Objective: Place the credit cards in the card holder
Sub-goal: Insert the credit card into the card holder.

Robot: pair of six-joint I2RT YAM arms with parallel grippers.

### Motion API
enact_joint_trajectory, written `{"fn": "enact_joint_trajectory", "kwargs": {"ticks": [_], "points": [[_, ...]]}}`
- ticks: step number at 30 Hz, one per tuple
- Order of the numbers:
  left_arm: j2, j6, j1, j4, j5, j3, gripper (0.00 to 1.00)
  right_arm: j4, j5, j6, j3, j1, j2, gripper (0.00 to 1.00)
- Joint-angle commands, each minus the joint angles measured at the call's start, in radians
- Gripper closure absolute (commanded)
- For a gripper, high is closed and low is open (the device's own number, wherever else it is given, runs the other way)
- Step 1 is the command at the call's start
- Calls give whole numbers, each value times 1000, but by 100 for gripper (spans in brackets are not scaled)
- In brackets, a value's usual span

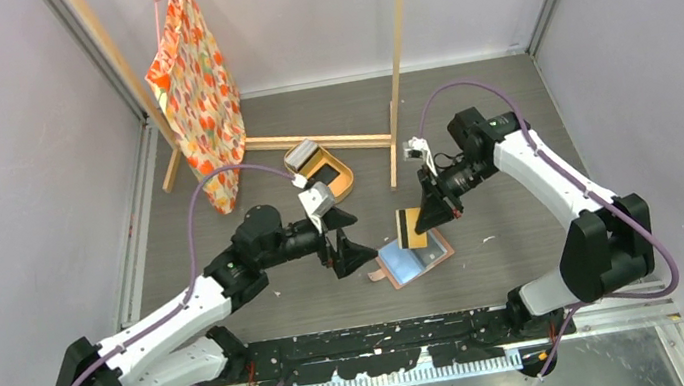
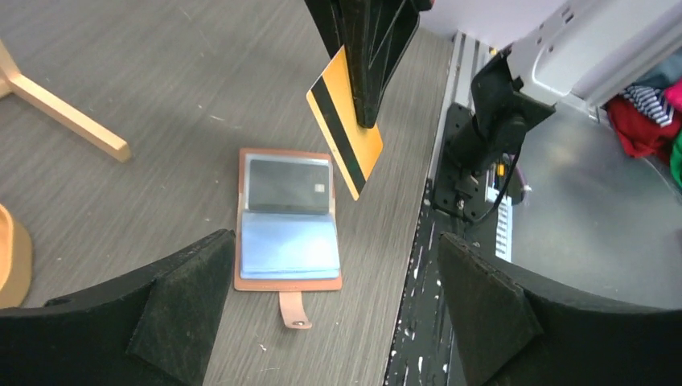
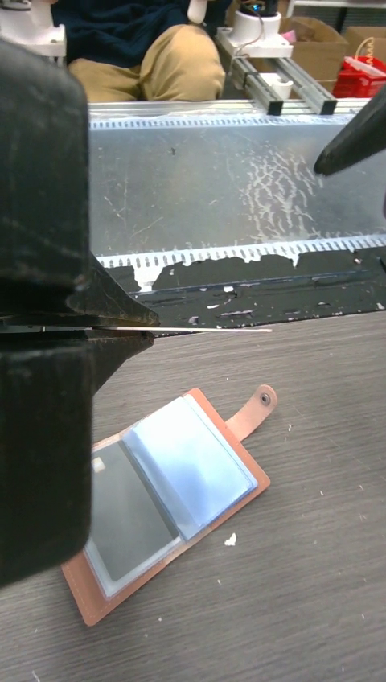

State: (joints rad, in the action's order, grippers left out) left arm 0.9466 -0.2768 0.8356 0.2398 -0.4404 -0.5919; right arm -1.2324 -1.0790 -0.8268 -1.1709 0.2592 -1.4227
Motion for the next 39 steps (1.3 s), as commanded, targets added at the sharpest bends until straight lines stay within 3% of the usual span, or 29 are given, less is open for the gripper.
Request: {"fn": "enact_joint_trajectory", "kwargs": {"ticks": [1, 5, 13, 17, 22, 28, 29, 31, 32, 35, 39], "points": [[75, 83, -6, -37, -116, -80, 10, -60, 23, -93, -45, 27, -17, 99], [185, 55, -20, 7, -230, -126, 13, -64, 40, -97, -48, 41, -31, 99], [343, -70, -30, 219, -226, -138, 19, -63, 44, -95, -52, 66, -50, 99], [427, -178, -32, 373, -266, -131, 30, -63, 41, -95, -51, 67, -48, 99], [510, -250, -32, 423, -313, -168, 46, -63, 41, -95, -51, 71, -53, 99], [554, -329, -32, 544, -356, -163, 54, -62, 42, -95, -51, 75, -56, 99], [560, -341, -32, 561, -363, -164, 62, -62, 43, -95, -51, 75, -56, 99], [575, -360, -32, 578, -386, -171, 93, -61, 44, -92, -50, 74, -56, 98], [583, -374, -31, 583, -400, -172, 99, -60, 44, -89, -50, 75, -57, 97], [591, -445, -32, 656, -394, -137, 100, -54, 49, -75, -50, 75, -52, 84], [581, -607, -30, 840, -265, 7, 100, -51, 117, -50, -64, 40, -10, 46]]}}
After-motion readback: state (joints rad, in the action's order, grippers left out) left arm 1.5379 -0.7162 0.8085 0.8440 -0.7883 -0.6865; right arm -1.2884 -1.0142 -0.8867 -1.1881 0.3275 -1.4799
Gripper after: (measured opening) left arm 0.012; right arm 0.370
